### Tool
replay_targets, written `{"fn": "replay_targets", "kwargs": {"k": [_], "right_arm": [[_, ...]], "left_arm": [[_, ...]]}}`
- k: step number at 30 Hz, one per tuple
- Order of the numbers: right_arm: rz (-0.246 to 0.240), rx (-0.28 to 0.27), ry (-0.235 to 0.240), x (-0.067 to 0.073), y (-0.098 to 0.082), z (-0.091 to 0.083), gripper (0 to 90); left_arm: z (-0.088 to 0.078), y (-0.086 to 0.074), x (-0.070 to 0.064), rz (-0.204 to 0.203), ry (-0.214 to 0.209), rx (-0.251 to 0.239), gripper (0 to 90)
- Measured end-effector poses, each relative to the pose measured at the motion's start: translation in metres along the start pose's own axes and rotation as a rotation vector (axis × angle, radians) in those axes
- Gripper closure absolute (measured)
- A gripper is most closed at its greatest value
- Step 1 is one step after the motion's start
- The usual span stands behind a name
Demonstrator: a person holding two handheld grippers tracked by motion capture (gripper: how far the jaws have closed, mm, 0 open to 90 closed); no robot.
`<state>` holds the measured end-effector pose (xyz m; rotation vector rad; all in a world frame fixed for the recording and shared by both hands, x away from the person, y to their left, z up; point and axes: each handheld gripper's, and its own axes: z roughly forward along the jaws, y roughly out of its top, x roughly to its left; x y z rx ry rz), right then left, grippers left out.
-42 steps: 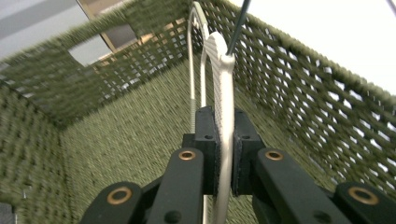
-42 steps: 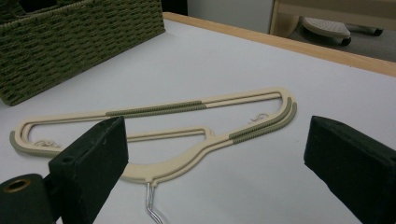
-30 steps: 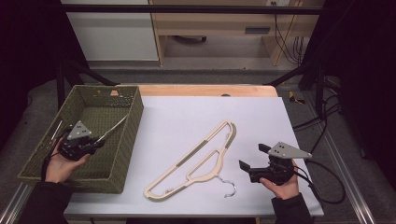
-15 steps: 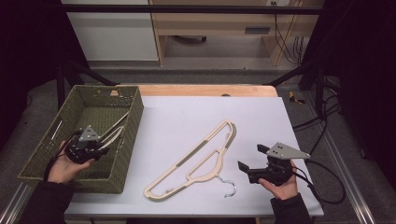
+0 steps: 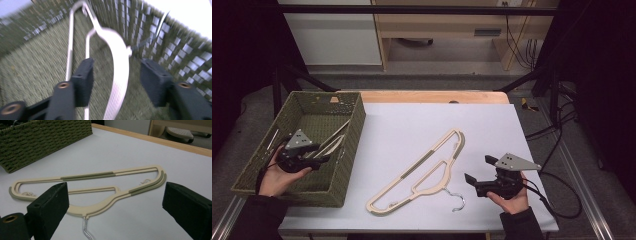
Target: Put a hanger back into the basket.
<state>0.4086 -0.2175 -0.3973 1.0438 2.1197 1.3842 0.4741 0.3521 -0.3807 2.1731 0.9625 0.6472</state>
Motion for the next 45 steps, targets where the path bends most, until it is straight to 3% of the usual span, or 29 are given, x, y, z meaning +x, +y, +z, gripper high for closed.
{"fn": "replay_targets", "kwargs": {"k": [3,4,6,7,8,9,11,15,16,17,18,21,22,25,26,27,28,31,34,36,40,45], "right_arm": [[0.001,-0.006,0.005,0.001,0.000,0.000,7.6],[0.001,-0.006,0.005,0.001,0.000,0.000,7.6],[0.002,-0.008,0.008,0.002,0.000,0.000,7.8],[0.004,-0.011,0.012,0.002,0.000,0.000,8.1],[0.008,-0.011,0.014,0.002,0.000,0.001,8.2],[0.014,-0.012,0.015,0.003,0.000,0.002,8.3],[0.009,-0.005,0.025,0.004,-0.001,0.003,9.4],[-0.001,0.002,0.039,0.007,-0.003,0.007,9.8],[-0.001,0.002,0.039,0.007,-0.003,0.007,9.8],[0.006,0.007,0.041,0.008,-0.004,0.009,10.0],[0.006,0.007,0.041,0.008,-0.004,0.009,10.0],[0.000,0.027,0.041,0.011,-0.007,0.014,10.4],[-0.001,0.030,0.049,0.011,-0.007,0.015,10.7],[-0.001,0.038,0.060,0.013,-0.009,0.018,10.7],[-0.001,0.038,0.060,0.013,-0.009,0.018,10.7],[-0.003,0.047,0.061,0.014,-0.010,0.020,10.7],[0.000,0.047,0.055,0.014,-0.011,0.020,10.7],[-0.010,0.061,0.055,0.017,-0.014,0.023,10.7],[-0.018,0.079,0.061,0.020,-0.017,0.028,11.9],[-0.010,0.085,0.063,0.021,-0.019,0.031,13.4],[-0.013,0.110,0.064,0.023,-0.022,0.037,16.8],[-0.002,0.128,0.062,0.027,-0.027,0.044,19.4]], "left_arm": [[-0.012,0.007,-0.002,-0.044,0.020,-0.084,33.3],[-0.012,0.007,-0.002,-0.044,0.020,-0.084,31.3],[-0.021,0.012,-0.005,-0.082,0.007,-0.150,29.0],[-0.029,0.018,-0.011,-0.111,-0.004,-0.209,24.8],[-0.029,0.018,-0.011,-0.111,-0.004,-0.209,23.2],[-0.036,0.026,-0.021,-0.105,-0.006,-0.253,21.2],[-0.041,0.034,-0.032,-0.099,0.001,-0.294,17.2],[-0.046,0.048,-0.055,-0.127,-0.047,-0.375,12.4],[-0.046,0.048,-0.055,-0.127,-0.047,-0.375,11.7],[-0.046,0.052,-0.067,-0.131,-0.072,-0.409,10.5],[-0.046,0.052,-0.067,-0.131,-0.072,-0.409,10.0],[-0.042,0.055,-0.086,-0.129,-0.108,-0.447,9.5],[-0.037,0.056,-0.099,-0.122,-0.131,-0.447,9.4],[-0.028,0.056,-0.117,-0.107,-0.149,-0.443,8.9],[-0.028,0.056,-0.117,-0.107,-0.149,-0.443,8.8],[-0.022,0.056,-0.128,-0.089,-0.169,-0.441,8.7],[-0.022,0.056,-0.128,-0.089,-0.169,-0.441,8.6],[-0.009,0.054,-0.144,-0.063,-0.184,-0.425,8.7],[-0.001,0.050,-0.150,-0.060,-0.199,-0.407,8.7],[0.012,0.045,-0.157,-0.043,-0.212,-0.362,8.6],[0.028,0.037,-0.163,-0.040,-0.221,-0.318,8.7],[0.038,0.031,-0.165,-0.042,-0.235,-0.286,8.6]]}}
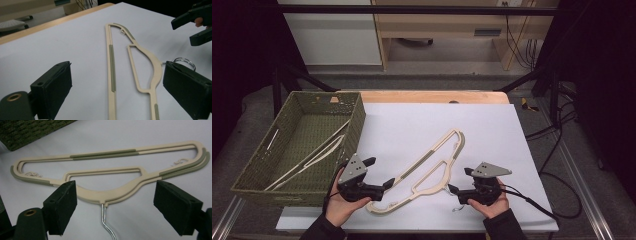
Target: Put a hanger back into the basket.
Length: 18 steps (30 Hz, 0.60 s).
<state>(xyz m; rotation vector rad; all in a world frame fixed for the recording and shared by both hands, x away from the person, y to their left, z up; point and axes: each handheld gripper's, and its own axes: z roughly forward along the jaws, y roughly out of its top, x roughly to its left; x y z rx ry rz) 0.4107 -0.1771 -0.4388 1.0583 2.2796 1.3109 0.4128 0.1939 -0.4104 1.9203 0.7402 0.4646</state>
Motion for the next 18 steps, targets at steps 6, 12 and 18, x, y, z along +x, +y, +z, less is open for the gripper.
{"fn": "replay_targets", "kwargs": {"k": [6,12,18], "right_arm": [[0.015,0.047,0.007,0.004,-0.006,0.011,31.5],[0.012,0.117,0.003,0.008,-0.016,0.027,44.4],[0.002,0.157,0.025,0.009,-0.021,0.035,58.7]], "left_arm": [[0.007,-0.010,-0.002,-0.002,-0.008,0.035,8.6],[0.014,-0.015,-0.004,-0.009,-0.019,0.058,8.6],[0.018,-0.017,-0.006,-0.005,-0.026,0.074,8.7]]}}
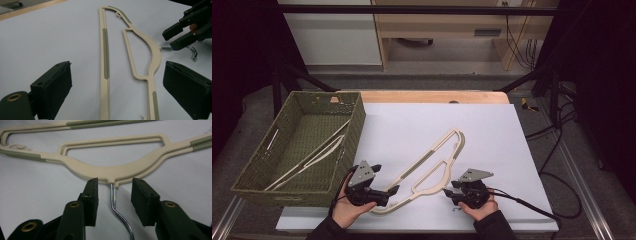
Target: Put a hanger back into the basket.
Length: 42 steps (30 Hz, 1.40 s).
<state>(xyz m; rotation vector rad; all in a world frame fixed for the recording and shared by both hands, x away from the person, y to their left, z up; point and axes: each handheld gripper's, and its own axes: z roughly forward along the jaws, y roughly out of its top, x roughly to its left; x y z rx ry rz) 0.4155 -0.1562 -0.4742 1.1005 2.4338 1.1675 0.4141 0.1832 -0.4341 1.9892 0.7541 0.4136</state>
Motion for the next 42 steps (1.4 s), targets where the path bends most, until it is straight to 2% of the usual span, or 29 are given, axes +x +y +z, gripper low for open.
{"fn": "replay_targets", "kwargs": {"k": [5,6,7,8,16,18,19,23,26,30,31,33,35,37,39,42], "right_arm": [[0.009,0.024,-0.010,0.001,-0.001,0.004,67.3],[0.001,0.037,-0.011,0.001,-0.002,0.007,72.5],[0.001,0.037,-0.011,0.001,-0.002,0.007,72.5],[-0.013,0.044,-0.009,0.000,-0.001,0.008,76.6],[-0.014,0.058,-0.008,0.000,0.000,0.009,87.9],[0.012,0.059,-0.007,0.001,0.001,0.008,88.4],[-0.002,0.061,-0.009,0.000,0.001,0.008,88.5],[0.011,0.047,0.010,-0.001,0.004,0.004,88.9],[0.002,0.039,0.012,-0.001,0.006,0.001,89.1],[0.007,0.052,0.011,0.001,0.009,-0.001,89.2],[-0.015,0.053,0.010,0.002,0.011,-0.002,89.2],[-0.020,0.052,0.012,0.002,0.012,-0.003,89.2],[-0.003,0.043,0.015,0.003,0.013,-0.004,89.2],[-0.010,0.048,0.017,0.002,0.014,-0.006,89.3],[0.007,0.045,0.013,0.004,0.016,-0.006,89.3],[0.008,0.051,0.021,0.004,0.018,-0.009,89.3]], "left_arm": [[0.003,-0.001,0.000,-0.001,-0.006,0.011,8.9],[0.004,-0.002,0.000,-0.002,-0.007,0.014,9.0],[0.004,-0.002,0.000,-0.002,-0.007,0.014,9.0],[0.004,-0.002,0.000,-0.005,-0.005,0.014,9.1],[0.005,-0.002,0.000,-0.007,-0.008,0.017,9.5],[0.006,-0.003,-0.001,-0.008,-0.010,0.020,9.6],[0.006,-0.003,-0.001,-0.008,-0.010,0.020,9.7],[0.007,-0.002,-0.003,-0.005,-0.020,0.021,10.2],[0.008,0.000,-0.006,-0.003,-0.025,0.021,10.5],[0.010,0.003,-0.011,0.010,-0.032,0.026,10.8],[0.011,0.006,-0.014,0.023,-0.038,0.032,10.8],[0.014,0.009,-0.017,0.031,-0.045,0.037,10.9],[0.018,0.011,-0.022,0.043,-0.052,0.043,11.2],[0.020,0.013,-0.024,0.051,-0.063,0.051,11.3],[0.029,0.017,-0.032,0.081,-0.080,0.079,11.3],[0.035,0.021,-0.038,0.099,-0.089,0.096,12.0]]}}
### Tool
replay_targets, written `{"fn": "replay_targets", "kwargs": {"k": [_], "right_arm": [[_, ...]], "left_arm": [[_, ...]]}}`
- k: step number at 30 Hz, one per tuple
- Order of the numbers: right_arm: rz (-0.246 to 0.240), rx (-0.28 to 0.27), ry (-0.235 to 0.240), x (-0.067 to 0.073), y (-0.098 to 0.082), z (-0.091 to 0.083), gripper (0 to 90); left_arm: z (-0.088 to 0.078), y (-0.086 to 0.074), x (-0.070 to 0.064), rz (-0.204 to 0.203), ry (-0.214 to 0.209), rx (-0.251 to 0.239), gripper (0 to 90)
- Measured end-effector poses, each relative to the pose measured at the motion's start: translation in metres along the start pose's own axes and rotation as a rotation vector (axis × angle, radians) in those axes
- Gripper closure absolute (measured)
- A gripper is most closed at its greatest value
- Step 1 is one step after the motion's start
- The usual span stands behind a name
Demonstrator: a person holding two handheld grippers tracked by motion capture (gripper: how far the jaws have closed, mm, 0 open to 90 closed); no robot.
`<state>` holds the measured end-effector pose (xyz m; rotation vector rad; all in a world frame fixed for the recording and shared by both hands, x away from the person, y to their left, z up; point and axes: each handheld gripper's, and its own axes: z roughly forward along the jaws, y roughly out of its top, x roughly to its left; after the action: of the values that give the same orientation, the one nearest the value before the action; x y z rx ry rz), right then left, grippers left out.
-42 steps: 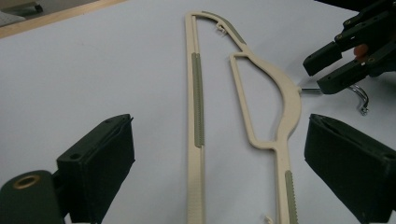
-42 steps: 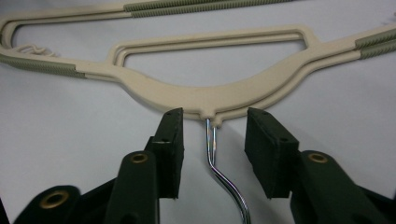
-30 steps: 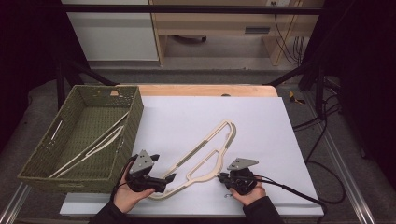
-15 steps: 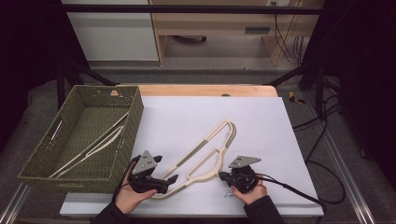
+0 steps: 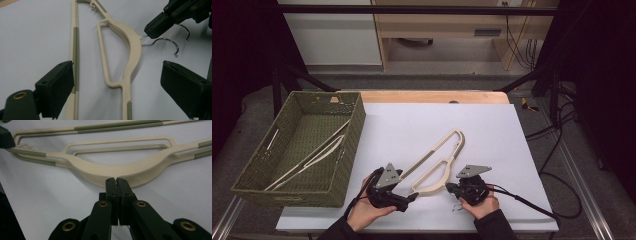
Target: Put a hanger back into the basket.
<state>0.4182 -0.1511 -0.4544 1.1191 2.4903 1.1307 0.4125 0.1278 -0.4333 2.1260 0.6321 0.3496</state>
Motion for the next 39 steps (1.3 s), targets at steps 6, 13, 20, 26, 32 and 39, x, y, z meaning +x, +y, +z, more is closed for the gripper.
{"fn": "replay_targets", "kwargs": {"k": [6,13,20,26,32,39], "right_arm": [[-0.002,-0.016,0.005,-0.001,0.005,-0.009,89.3],[0.000,-0.019,-0.003,0.002,0.010,-0.013,89.3],[-0.015,-0.024,0.000,0.002,0.012,-0.015,89.3],[-0.023,-0.022,-0.004,0.004,0.014,-0.017,89.3],[-0.019,-0.029,0.006,0.004,0.015,-0.019,89.3],[-0.022,-0.032,0.005,0.004,0.016,-0.021,88.8]], "left_arm": [[0.023,0.020,-0.016,0.061,-0.035,0.045,13.9],[0.051,0.029,-0.021,0.112,-0.050,0.140,21.8],[0.070,0.032,-0.021,0.136,-0.064,0.199,33.9],[0.084,0.033,-0.023,0.159,-0.053,0.240,45.8],[0.085,0.034,-0.026,0.176,-0.032,0.254,57.4],[0.083,0.036,-0.033,0.207,-0.021,0.268,72.2]]}}
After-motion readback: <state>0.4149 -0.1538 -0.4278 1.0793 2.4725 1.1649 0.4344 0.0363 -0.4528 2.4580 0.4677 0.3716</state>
